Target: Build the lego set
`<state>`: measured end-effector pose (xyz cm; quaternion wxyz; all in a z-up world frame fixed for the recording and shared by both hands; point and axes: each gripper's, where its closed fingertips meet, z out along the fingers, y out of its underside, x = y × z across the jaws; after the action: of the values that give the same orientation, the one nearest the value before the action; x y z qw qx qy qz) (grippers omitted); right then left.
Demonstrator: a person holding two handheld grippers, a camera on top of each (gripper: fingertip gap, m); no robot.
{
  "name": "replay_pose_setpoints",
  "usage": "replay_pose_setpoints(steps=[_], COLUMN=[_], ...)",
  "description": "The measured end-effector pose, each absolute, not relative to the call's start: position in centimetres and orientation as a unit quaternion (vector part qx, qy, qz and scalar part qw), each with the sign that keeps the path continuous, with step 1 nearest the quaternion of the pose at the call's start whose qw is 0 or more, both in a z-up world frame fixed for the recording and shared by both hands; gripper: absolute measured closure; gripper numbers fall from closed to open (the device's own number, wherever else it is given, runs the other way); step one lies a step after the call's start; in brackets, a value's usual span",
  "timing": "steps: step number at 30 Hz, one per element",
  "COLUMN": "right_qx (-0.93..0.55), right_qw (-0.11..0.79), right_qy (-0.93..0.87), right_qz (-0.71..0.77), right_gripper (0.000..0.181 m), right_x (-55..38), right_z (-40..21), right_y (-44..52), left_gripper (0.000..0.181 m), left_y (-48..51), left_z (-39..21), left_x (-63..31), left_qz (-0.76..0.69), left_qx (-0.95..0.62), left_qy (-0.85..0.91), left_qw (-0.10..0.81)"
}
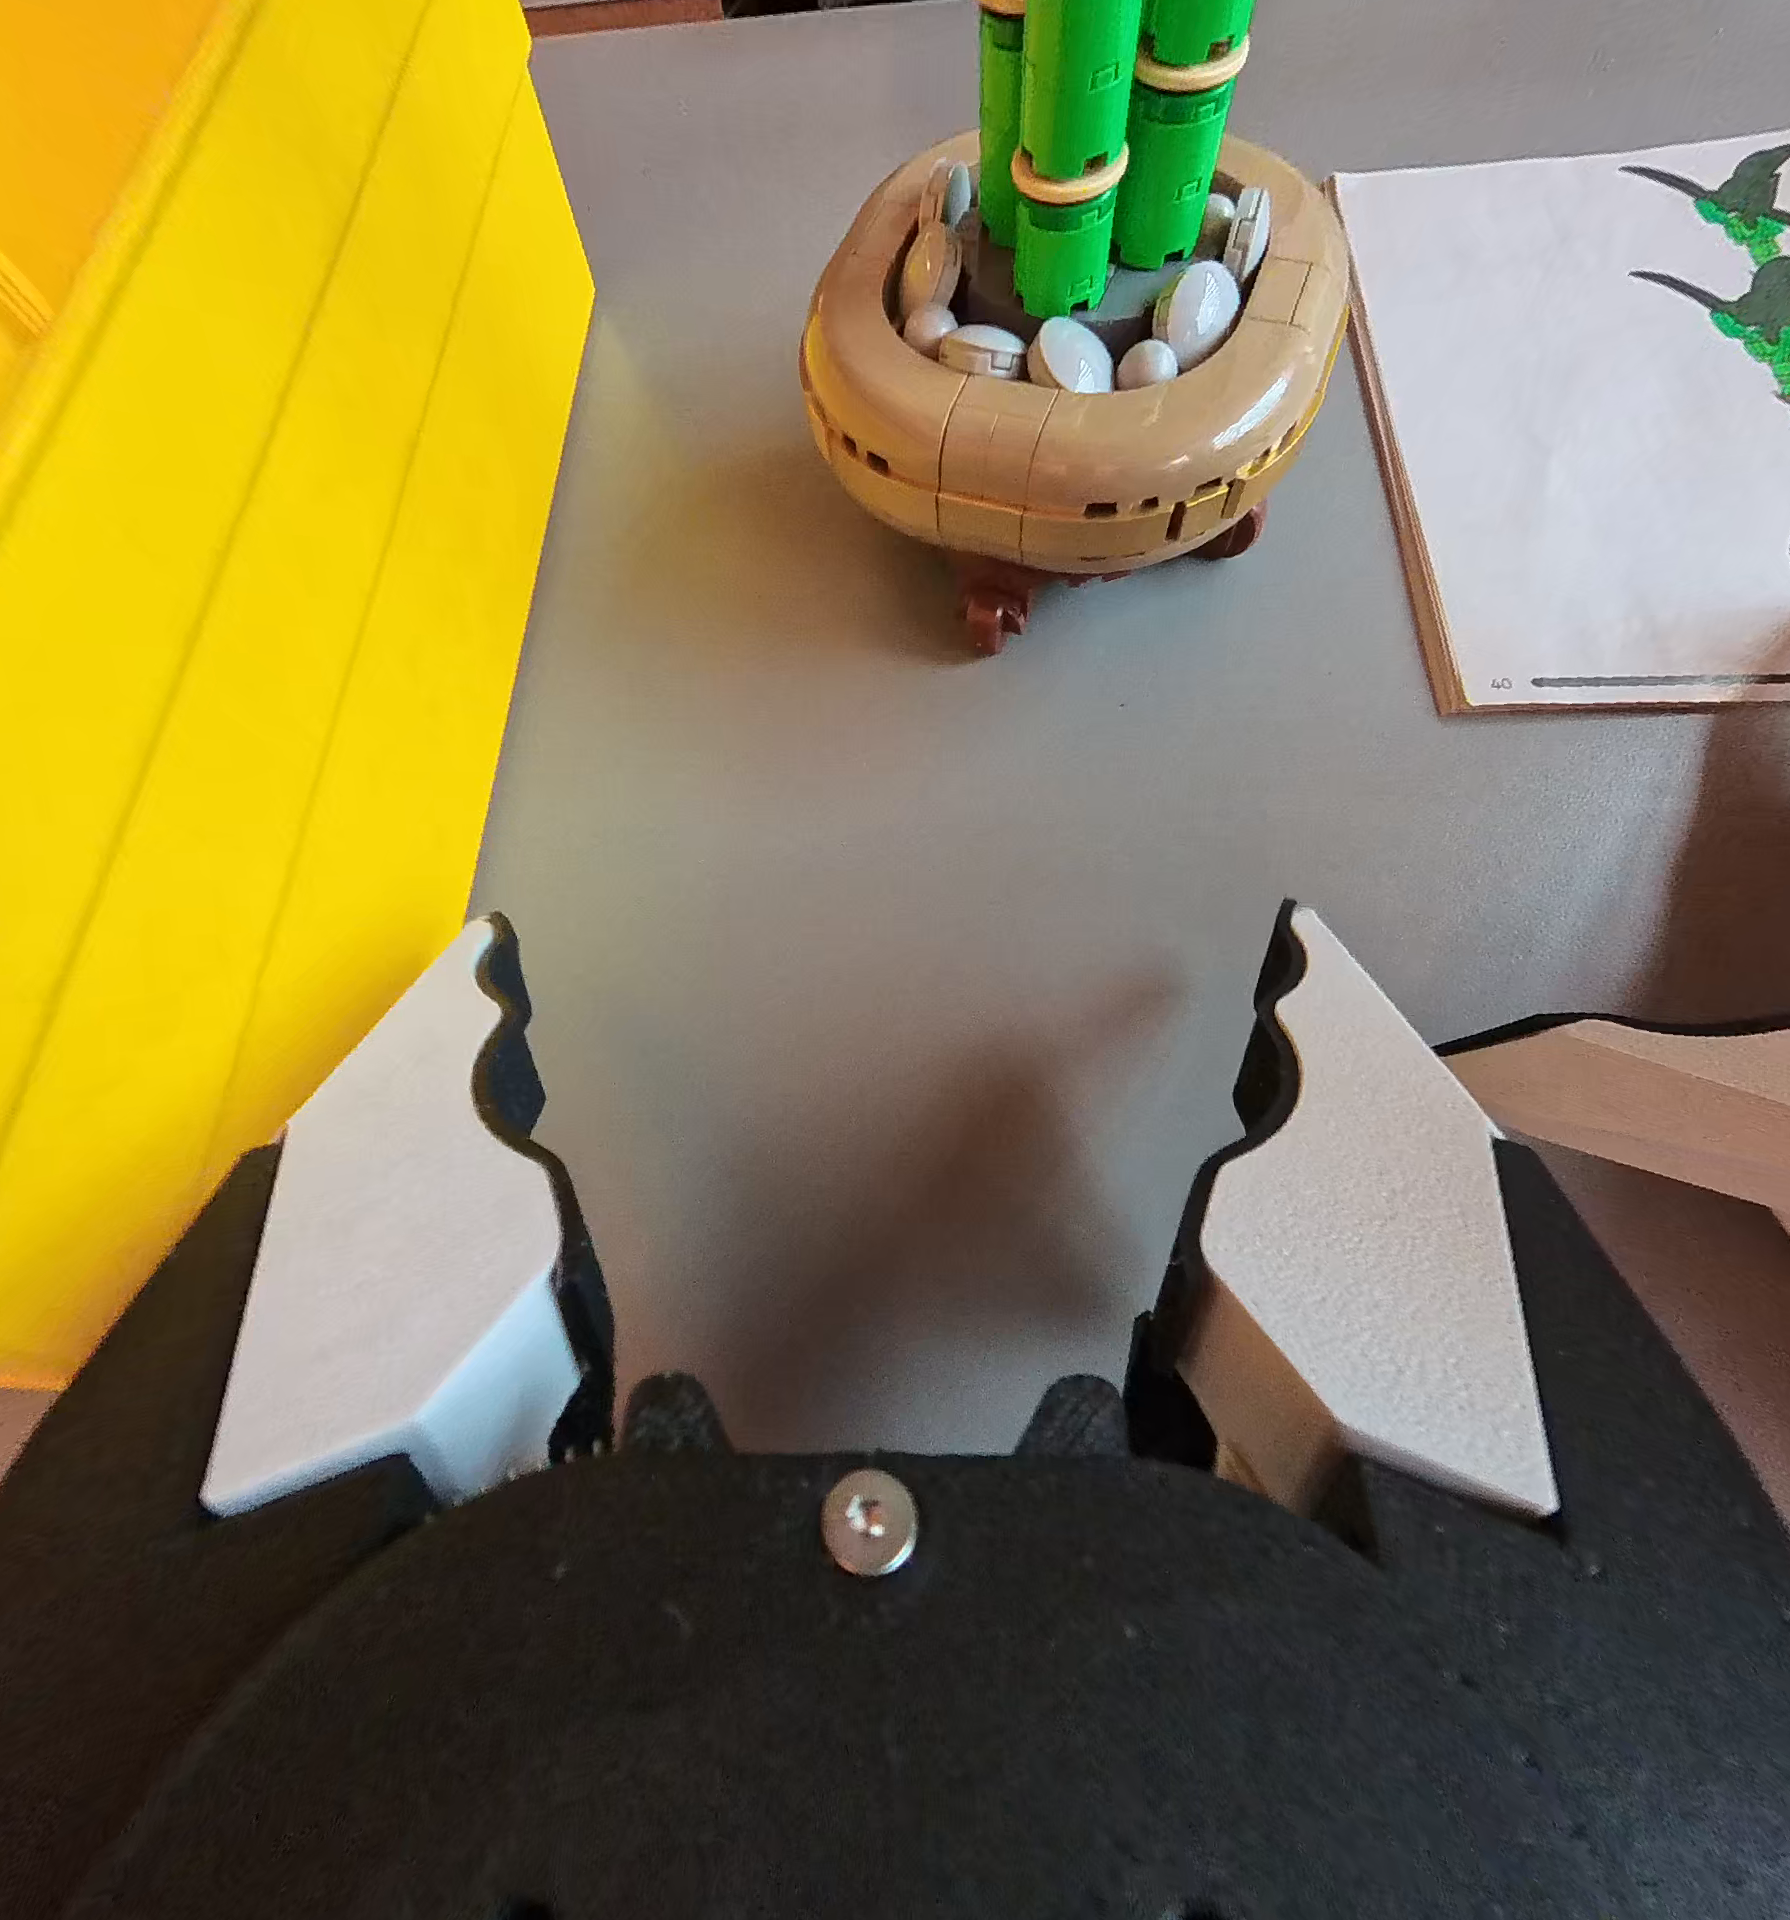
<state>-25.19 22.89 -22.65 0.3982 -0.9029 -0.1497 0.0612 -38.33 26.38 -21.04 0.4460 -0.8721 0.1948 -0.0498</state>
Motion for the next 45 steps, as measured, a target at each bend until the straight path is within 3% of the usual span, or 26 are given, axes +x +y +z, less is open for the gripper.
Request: replay_pose_setpoints(steps=[12, 16, 25, 32, 38, 42, 45], right_qx=[-0.888, -0.851, -0.863, -0.859, -0.851, -0.849, -0.813], right_qw=[0.434, 0.500, 0.467, 0.429, 0.423, 0.419, 0.452], right_qy=[-0.147, -0.157, -0.178, -0.270, -0.299, -0.307, -0.366], right_qz=[0.045, 0.043, 0.074, 0.070, 0.087, 0.094, -0.017], right_gripper=[0.055, 0.086, 0.086, 0.081, 0.081, 0.082, 0.107], right_x=[-22.2, -17.2, -10.4, -10.5, -11.0, -11.1, -10.1], right_z=[-20.7, -17.5, -20.2, -21.5, -21.6, -21.6, -20.0], right_y=[21.6, 21.1, 20.8, 20.8, 20.8, 20.8, 21.0], left_gripper=[0.047, 0.053, 0.074, 0.073, 0.062, 0.077, 0.077], left_y=[25.9, 25.6, 24.2, 22.9, 20.5, 18.6, 19.4], left_z=[-21.5, -20.5, -19.0, -18.1, -11.2, -8.1, -8.9], left_x=[-37.7, -37.0, -34.4, -32.0, -27.1, -22.1, -18.3], left_qz=[-0.101, -0.123, -0.170, -0.203, -0.232, -0.198, -0.179], left_qx=[-0.881, -0.865, -0.830, -0.802, -0.660, -0.538, -0.527], left_qy=[0.190, 0.199, 0.245, 0.287, 0.376, 0.475, 0.530], left_qw=[0.421, 0.444, 0.472, 0.483, 0.608, 0.667, 0.640])
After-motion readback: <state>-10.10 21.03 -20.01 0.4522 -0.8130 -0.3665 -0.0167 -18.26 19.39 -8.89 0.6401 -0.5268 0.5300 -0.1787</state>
